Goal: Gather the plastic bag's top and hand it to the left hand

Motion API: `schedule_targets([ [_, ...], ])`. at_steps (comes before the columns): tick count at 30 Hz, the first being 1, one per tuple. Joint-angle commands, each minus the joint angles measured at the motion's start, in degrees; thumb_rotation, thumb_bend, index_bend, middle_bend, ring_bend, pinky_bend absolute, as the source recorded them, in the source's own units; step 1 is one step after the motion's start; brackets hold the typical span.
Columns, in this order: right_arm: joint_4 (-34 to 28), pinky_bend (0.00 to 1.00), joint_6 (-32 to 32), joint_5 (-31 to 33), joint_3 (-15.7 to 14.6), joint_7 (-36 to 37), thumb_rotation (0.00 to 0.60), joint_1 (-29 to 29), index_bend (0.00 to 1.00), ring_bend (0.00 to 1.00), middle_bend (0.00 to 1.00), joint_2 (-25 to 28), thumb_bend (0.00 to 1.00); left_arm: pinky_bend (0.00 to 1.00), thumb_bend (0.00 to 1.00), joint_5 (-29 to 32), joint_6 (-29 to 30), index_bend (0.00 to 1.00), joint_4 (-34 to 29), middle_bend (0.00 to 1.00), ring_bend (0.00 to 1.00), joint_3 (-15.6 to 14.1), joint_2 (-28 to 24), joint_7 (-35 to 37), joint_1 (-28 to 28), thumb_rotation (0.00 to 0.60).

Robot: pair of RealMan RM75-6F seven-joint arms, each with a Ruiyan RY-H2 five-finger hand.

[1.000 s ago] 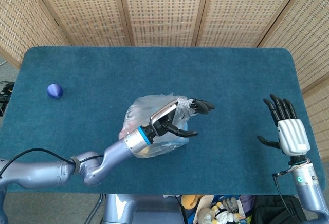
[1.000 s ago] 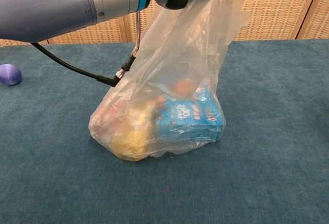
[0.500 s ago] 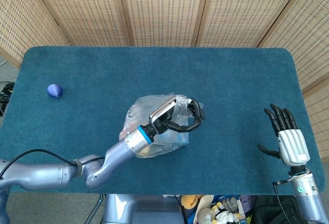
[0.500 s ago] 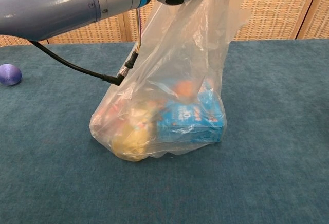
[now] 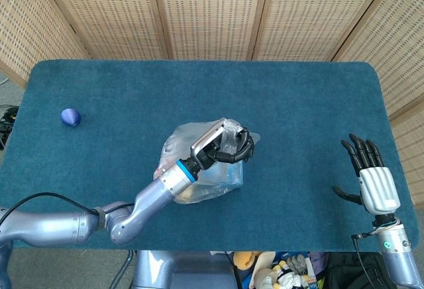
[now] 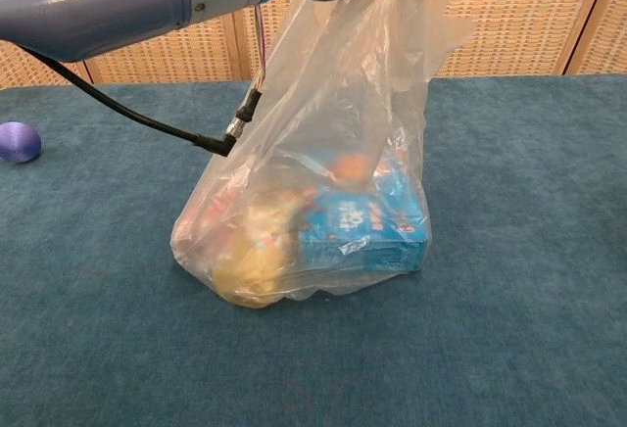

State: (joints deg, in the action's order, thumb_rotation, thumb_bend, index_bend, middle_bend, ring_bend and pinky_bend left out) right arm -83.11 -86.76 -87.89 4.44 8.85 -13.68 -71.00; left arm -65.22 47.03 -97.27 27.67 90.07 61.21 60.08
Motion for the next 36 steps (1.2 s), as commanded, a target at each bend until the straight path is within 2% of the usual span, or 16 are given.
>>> schedule_targets([
  [1,-0.04,0.0,0.01,-0.04,0.13,0.08,0.6,0.04,0.0,0.0,0.0,0.01,0.0,0.7,0.96,0.87,-0.9,0.9,-0.55,0.87,0.61,0.44,-0.93,-1.2,-0.27,0.6],
  [4,-0.12,0.0,-0.08,-0.12,0.26,0.06,0.6,0.14,0.0,0.0,0.0,0.05,0.0,0.73,1.0,1.45,-1.3,0.91,-0.95,0.87,0.61,0.7,-1.42,-1.85,-0.54,0.6],
  [13,-0.2,0.0,0.07,-0.06,0.63,0.09,0.6,0.45,0.0,0.0,0.0,0.12,0.0,0.74,1.0,2.49,-1.19,0.93,-3.74,0.88,0.61,1.94,-3.31,-5.09,-1.6,0.6],
  [17,-0.3,0.0,0.13,0.04,0.89,0.21,0.6,0.55,0.0,0.0,0.0,0.25,0.0,0.75,1.0,2.94,-0.22,0.93,-7.07,0.88,0.61,2.94,-6.26,-8.09,-2.75,0.6],
  [27,-0.33,0.0,0.28,-0.1,1.27,-0.41,0.6,0.73,0.0,0.0,0.0,0.47,0.0,0.75,1.0,5.99,-0.89,0.93,-14.98,0.88,0.61,7.28,-14.78,-11.72,-4.77,0.6],
  [36,-0.57,0.0,0.13,-0.27,1.52,0.06,0.6,1.01,0.0,0.0,0.0,0.73,0.0,0.75,1.0,11.08,-0.09,0.93,-21.52,0.88,0.61,12.18,-21.01,-17.09,-3.85,0.6],
])
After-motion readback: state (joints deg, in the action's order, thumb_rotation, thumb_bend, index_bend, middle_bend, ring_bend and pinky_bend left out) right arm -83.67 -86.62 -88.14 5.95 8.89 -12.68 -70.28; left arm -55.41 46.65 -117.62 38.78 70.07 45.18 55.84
